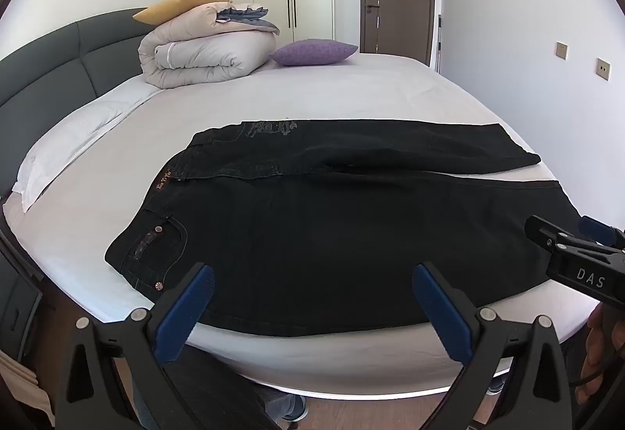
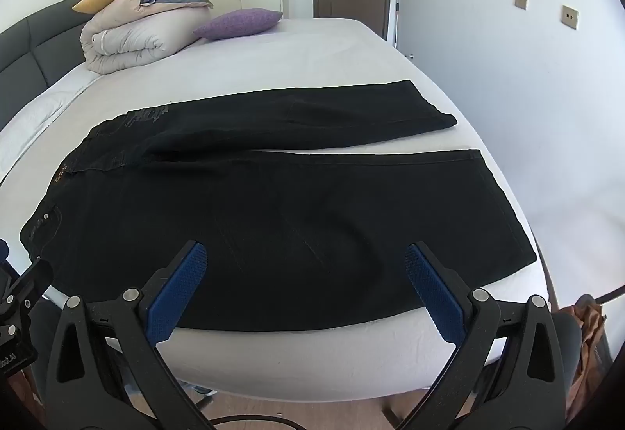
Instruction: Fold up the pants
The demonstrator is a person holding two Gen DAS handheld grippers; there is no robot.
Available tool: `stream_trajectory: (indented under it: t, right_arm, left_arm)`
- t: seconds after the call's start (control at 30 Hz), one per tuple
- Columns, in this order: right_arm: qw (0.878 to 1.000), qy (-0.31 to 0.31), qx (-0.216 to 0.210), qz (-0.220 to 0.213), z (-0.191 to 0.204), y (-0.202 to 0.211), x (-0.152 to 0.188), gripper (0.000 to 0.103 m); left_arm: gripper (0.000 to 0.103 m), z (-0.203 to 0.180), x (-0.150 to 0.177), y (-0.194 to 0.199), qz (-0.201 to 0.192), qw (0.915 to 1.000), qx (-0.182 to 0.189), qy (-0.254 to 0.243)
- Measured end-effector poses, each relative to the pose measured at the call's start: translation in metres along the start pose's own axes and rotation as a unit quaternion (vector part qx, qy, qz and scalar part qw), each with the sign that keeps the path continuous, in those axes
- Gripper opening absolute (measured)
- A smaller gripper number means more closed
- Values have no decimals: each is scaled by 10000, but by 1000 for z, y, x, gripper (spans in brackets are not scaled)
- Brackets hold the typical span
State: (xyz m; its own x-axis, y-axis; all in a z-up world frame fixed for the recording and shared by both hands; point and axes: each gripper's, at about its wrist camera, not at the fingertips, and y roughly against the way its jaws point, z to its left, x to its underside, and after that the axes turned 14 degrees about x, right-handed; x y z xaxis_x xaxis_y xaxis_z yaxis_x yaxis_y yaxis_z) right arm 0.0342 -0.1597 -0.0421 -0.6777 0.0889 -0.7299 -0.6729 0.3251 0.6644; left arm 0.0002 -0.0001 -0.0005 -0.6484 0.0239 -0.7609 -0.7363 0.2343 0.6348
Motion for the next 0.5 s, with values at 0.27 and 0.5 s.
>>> stream_trajectory:
  t: [0.27, 0.5]
  right_arm:
    - [10000, -1, -7, 35, -2, -1, 1, 103]
    - [10000, 15, 4, 40, 5, -1, 3, 103]
  left_arm:
    - [103, 0, 0, 0, 8, 10000, 2, 4]
    - [103, 0, 0, 0, 12, 10000, 4, 8]
